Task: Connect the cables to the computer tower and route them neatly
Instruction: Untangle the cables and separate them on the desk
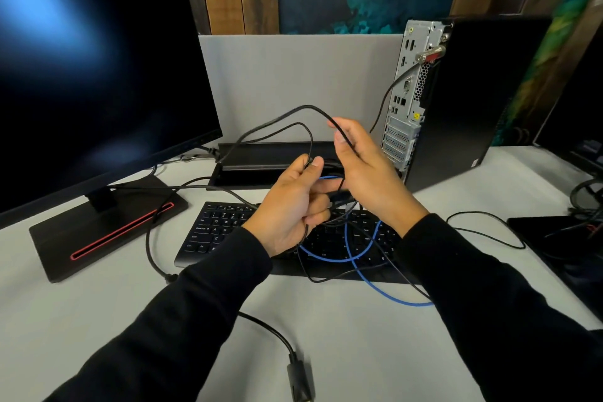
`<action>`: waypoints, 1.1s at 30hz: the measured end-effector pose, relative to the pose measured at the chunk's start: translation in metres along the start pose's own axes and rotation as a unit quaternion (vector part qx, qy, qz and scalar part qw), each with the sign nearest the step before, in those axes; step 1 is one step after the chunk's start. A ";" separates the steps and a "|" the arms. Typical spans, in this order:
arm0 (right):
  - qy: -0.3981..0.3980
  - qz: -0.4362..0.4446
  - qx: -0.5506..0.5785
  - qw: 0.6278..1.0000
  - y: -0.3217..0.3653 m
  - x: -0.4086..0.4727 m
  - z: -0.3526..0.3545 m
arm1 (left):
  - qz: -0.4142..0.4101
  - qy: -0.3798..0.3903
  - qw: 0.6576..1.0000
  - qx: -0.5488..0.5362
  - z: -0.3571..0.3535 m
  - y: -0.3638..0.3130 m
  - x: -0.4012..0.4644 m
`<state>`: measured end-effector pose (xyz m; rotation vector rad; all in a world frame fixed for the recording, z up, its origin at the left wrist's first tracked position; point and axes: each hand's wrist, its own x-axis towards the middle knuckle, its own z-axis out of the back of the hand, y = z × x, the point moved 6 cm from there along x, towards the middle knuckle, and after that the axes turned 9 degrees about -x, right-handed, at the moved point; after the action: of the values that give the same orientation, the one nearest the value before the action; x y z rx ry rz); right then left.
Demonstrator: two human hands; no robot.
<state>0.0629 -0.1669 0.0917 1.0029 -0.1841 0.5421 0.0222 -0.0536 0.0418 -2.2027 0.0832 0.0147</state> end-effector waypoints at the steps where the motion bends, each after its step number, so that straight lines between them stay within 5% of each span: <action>1: 0.004 -0.011 -0.013 1.000 -0.001 0.001 0.000 | 0.001 0.016 1.000 0.012 -0.002 -0.001 0.000; 5: 0.045 -0.051 0.086 0.994 -0.008 0.001 -0.001 | 0.002 0.041 0.999 0.003 -0.006 -0.004 -0.002; 9: 0.192 -0.108 0.312 0.924 -0.028 -0.017 -0.025 | -0.015 0.021 0.997 -0.073 -0.002 -0.012 0.001; 12: 0.219 -0.118 0.300 0.921 -0.038 -0.027 -0.037 | -0.038 -0.011 0.993 -0.112 0.006 -0.027 0.003; 17: 0.094 -0.063 0.207 0.972 -0.037 -0.021 -0.013 | -0.089 -0.096 0.983 -0.126 0.033 -0.053 0.006; 20: 0.010 -0.096 0.217 0.971 -0.049 -0.015 0.013 | -0.096 -0.145 0.979 -0.109 0.056 -0.061 0.008; 27: -0.294 -0.315 0.368 0.824 -0.133 -0.018 0.083 | -0.076 -0.193 0.976 -0.067 0.094 -0.077 0.007; 33: -0.380 -0.381 0.215 0.815 -0.167 -0.047 0.113 | -0.089 -0.202 0.971 -0.092 0.105 -0.089 0.008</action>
<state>0.1193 -0.3483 0.0084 1.5864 -0.3492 -0.6174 0.0377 0.0834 0.0508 -2.3386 -0.3574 0.3827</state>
